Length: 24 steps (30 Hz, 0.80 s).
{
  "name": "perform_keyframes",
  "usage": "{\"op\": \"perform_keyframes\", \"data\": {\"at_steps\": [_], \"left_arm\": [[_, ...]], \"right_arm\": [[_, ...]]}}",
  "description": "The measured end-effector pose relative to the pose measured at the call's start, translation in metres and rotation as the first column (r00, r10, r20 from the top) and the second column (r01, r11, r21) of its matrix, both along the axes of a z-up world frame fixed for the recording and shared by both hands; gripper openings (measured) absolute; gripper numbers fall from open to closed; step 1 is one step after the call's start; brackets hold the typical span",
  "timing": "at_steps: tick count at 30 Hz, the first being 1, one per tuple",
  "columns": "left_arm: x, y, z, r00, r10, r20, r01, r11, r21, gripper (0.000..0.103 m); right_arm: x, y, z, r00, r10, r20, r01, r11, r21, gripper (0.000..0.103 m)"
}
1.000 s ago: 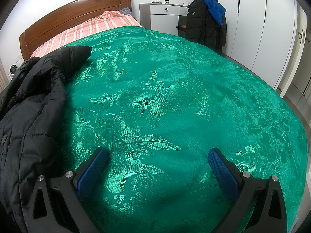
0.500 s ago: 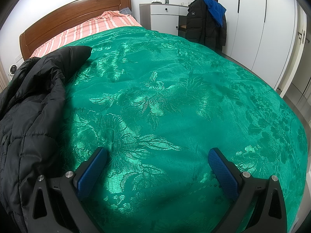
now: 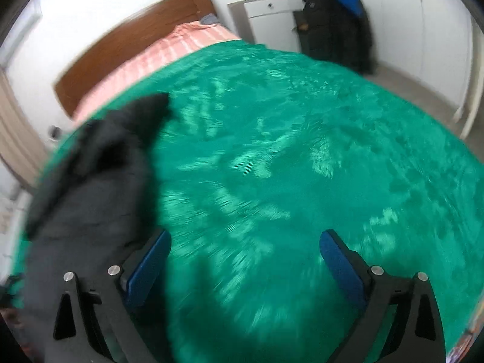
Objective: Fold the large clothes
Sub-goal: 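Grasp the jacket's zipper hem with both tools and lift it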
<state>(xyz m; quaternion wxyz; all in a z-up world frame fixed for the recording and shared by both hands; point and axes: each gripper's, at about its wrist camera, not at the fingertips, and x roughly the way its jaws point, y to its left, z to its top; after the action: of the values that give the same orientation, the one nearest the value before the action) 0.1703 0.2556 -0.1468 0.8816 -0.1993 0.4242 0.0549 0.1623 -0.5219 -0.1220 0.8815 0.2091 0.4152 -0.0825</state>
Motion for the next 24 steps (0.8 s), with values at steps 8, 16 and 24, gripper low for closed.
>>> {"op": "perform_keyframes", "data": {"at_steps": [8,16,24], "left_arm": [[-0.078,-0.082,-0.003,0.898,-0.427,-0.104,0.399,0.892,-0.212,0.101],[-0.104,-0.135,-0.028,0.835,-0.506,-0.216,0.496,0.862,-0.1,0.094],[-0.111,-0.129,-0.018,0.86,-0.462,-0.216,0.439,0.887,-0.146,0.02]], "right_arm": [[-0.063,0.062,-0.003,0.893,0.436,-0.111,-0.384,0.868,0.314,0.098],[-0.075,0.092,-0.024,0.881,0.439,-0.174,-0.4,0.89,0.22,0.08],[-0.09,0.057,-0.013,0.898,0.408,-0.163,-0.359,0.896,0.26,0.023]]}}
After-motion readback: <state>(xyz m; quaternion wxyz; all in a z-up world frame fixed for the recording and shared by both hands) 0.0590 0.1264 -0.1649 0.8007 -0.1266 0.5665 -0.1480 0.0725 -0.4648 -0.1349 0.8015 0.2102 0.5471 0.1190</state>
